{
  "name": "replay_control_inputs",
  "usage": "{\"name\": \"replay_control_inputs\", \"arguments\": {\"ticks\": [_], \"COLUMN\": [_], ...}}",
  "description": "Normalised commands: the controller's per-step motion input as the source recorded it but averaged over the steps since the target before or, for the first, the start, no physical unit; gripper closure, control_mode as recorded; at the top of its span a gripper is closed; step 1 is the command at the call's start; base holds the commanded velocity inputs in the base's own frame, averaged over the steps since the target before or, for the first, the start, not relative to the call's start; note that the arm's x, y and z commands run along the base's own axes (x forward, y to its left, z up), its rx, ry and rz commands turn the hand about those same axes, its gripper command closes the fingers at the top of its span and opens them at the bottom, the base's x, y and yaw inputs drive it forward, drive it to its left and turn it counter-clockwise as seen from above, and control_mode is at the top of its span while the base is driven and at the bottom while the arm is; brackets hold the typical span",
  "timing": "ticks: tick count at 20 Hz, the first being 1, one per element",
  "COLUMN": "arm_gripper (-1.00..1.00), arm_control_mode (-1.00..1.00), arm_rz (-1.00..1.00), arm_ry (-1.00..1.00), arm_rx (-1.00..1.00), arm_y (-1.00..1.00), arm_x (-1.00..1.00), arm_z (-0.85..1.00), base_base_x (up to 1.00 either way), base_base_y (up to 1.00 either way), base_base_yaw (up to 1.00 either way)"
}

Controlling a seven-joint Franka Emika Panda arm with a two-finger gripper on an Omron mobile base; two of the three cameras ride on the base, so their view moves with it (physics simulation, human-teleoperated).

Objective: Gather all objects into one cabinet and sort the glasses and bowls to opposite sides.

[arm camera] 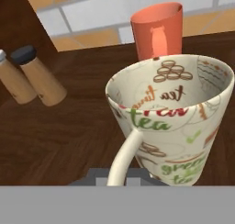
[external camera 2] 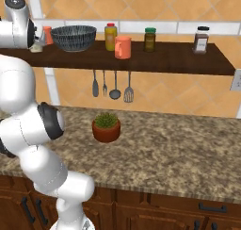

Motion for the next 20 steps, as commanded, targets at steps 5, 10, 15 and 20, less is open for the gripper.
{"name": "replay_control_inputs", "arguments": {"ticks": [5,10,15,20], "arm_gripper": [1.0,1.0,1.0,1.0], "arm_control_mode": [-1.0,-1.0,-1.0,-1.0], "arm_rz": [0.0,0.0,0.01,0.0], "arm_ry": [0.0,0.0,0.0,0.0], "arm_rx": [0.0,-0.01,-0.02,0.0], "arm_y": [0.0,0.04,0.01,0.0], "arm_x": [0.35,0.31,0.08,0.0], "arm_z": [-0.1,-0.11,-0.27,-0.08], "base_base_x": [0.0,0.0,0.0,0.0], "base_base_y": [0.0,0.0,0.0,0.0], "base_base_yaw": [0.0,0.0,0.0,0.0]}}
